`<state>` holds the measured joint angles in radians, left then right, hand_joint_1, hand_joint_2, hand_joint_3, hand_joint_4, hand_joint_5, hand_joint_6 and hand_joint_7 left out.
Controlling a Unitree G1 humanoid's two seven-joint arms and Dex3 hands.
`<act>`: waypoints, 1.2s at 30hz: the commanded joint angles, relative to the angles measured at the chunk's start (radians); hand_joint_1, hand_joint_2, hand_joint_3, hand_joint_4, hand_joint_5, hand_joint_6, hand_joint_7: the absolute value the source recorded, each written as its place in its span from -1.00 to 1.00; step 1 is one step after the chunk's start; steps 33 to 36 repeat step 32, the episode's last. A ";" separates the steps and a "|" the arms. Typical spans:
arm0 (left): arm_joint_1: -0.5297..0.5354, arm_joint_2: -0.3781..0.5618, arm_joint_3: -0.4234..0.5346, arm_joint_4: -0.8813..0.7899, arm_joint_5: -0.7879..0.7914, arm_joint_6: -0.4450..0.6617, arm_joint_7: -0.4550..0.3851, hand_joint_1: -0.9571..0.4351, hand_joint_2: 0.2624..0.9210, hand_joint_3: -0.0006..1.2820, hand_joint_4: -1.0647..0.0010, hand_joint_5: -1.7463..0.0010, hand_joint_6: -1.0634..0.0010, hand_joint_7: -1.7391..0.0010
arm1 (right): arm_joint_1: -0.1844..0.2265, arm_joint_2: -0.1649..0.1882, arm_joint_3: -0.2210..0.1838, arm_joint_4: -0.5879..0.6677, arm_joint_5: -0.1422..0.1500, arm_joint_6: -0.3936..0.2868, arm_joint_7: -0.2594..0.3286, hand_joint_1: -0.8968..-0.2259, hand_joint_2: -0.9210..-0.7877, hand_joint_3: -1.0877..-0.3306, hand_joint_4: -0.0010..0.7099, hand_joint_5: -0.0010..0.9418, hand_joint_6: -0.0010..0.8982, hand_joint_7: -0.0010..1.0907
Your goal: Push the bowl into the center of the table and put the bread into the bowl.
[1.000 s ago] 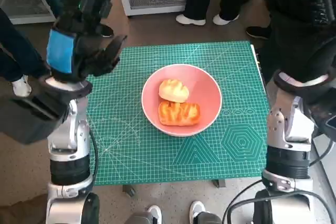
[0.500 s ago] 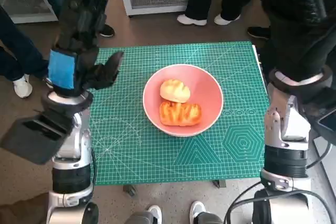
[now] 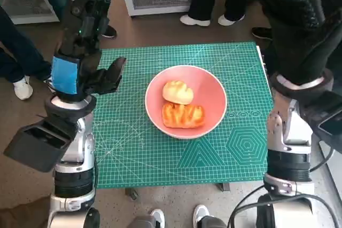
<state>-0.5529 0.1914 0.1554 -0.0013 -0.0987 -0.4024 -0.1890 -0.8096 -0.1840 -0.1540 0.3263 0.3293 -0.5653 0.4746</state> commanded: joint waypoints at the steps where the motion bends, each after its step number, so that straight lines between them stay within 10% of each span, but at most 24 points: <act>1: 0.007 0.008 0.003 0.015 -0.027 -0.018 -0.012 -0.70 1.00 -0.22 0.67 0.98 0.75 0.81 | 0.020 0.005 0.006 0.003 -0.004 -0.001 0.003 -0.19 -1.00 -0.15 -0.17 -1.00 -0.44 -0.44; 36: 0.000 0.031 -0.019 0.046 -0.060 -0.010 -0.089 -0.69 1.00 -0.23 0.66 0.99 0.73 0.82 | 0.000 0.030 0.025 0.078 -0.023 -0.034 0.006 -0.25 -1.00 -0.09 -0.12 -0.98 -0.42 -0.37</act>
